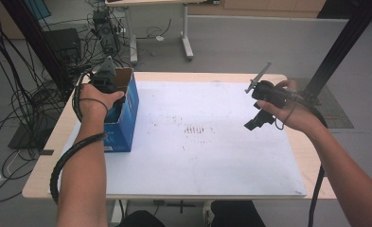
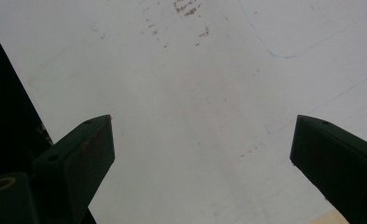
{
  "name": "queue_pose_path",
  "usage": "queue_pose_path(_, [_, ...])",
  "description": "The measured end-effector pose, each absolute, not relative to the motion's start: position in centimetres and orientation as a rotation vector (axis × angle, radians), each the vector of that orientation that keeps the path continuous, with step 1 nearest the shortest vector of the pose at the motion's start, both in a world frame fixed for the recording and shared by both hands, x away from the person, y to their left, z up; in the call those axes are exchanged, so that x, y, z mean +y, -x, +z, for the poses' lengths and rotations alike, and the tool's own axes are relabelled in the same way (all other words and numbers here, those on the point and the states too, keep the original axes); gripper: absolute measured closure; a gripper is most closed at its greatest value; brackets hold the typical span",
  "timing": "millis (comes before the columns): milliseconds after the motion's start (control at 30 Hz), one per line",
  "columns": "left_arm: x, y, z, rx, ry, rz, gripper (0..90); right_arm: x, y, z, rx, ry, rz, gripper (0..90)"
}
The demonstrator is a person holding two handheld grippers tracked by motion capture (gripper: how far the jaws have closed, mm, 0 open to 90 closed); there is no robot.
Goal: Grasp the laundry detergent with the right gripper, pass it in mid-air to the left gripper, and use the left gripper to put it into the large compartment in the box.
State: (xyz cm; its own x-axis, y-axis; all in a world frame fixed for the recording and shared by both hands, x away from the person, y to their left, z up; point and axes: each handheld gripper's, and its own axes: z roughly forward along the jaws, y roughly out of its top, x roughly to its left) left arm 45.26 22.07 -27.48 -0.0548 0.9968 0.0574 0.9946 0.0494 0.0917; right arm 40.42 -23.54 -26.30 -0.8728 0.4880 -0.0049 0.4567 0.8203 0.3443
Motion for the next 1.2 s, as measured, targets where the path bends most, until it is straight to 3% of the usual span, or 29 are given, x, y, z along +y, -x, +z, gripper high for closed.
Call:
queue_pose_path(633, [22.1,-44.0,-23.3,2.229,-2.114,0.248,28.2,-23.5,-40.3,-26.1,2.906,-0.762,0.521,6.3])
queue_pose_path(1200, [18.5,-43.1,-19.3,2.030,-2.160,0.294,15.6,-24.0,-40.5,-25.9,2.889,-0.795,0.538,5.9])
